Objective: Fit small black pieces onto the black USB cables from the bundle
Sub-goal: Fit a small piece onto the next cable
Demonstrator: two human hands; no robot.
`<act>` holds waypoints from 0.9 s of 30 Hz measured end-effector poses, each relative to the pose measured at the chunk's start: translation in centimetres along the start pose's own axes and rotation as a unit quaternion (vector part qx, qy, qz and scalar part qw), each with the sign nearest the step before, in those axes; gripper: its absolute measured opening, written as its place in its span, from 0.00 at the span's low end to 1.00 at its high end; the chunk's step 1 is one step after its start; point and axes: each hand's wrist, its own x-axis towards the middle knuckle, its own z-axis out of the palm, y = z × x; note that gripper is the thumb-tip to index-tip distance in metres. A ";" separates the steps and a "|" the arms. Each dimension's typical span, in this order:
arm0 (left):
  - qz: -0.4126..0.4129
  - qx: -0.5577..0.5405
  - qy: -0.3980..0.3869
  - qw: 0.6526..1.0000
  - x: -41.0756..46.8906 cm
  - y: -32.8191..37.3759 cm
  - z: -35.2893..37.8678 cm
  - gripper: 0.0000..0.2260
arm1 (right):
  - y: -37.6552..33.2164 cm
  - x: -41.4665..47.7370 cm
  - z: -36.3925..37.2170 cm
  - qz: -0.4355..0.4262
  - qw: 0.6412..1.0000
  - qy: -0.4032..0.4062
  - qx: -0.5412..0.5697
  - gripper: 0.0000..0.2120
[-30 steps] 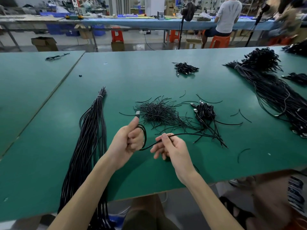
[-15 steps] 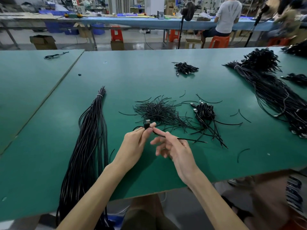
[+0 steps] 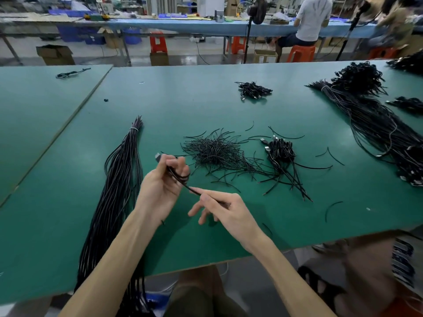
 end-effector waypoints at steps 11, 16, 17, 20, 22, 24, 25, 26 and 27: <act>-0.042 0.055 -0.091 0.994 -0.4 1.0 -0.5 0.16 | 0.6 0.2 0.1 0.017 0.994 0.099 -0.047 0.20; -0.097 0.243 -0.180 0.948 -1.7 -0.2 0.0 0.16 | 0.5 0.3 0.3 0.026 0.997 0.037 -0.060 0.39; -0.107 0.268 -0.193 0.938 -1.9 -0.4 0.2 0.16 | 0.5 0.3 0.2 0.020 0.997 0.032 -0.061 0.37; -0.109 0.308 -0.195 0.925 -2.1 -0.8 0.6 0.17 | 0.5 0.2 0.0 0.001 0.998 0.047 -0.037 0.27; -0.101 0.307 -0.189 0.927 -2.0 -0.9 0.5 0.17 | 0.6 0.1 0.0 -0.002 0.996 0.077 -0.033 0.22; -0.076 0.326 -0.187 0.924 -1.9 -1.2 0.4 0.16 | 0.8 0.2 0.0 0.001 0.993 0.109 -0.046 0.20; -0.061 0.337 -0.187 0.921 -1.8 -1.4 0.4 0.16 | 0.9 0.3 -0.1 0.002 0.992 0.121 -0.044 0.19; -0.048 0.344 -0.188 0.919 -1.7 -1.5 0.3 0.16 | 1.0 0.3 -0.1 0.001 0.991 0.130 -0.035 0.18; -0.037 0.348 -0.188 0.918 -1.6 -1.7 0.2 0.16 | 1.1 0.3 -0.1 0.000 0.990 0.140 -0.023 0.18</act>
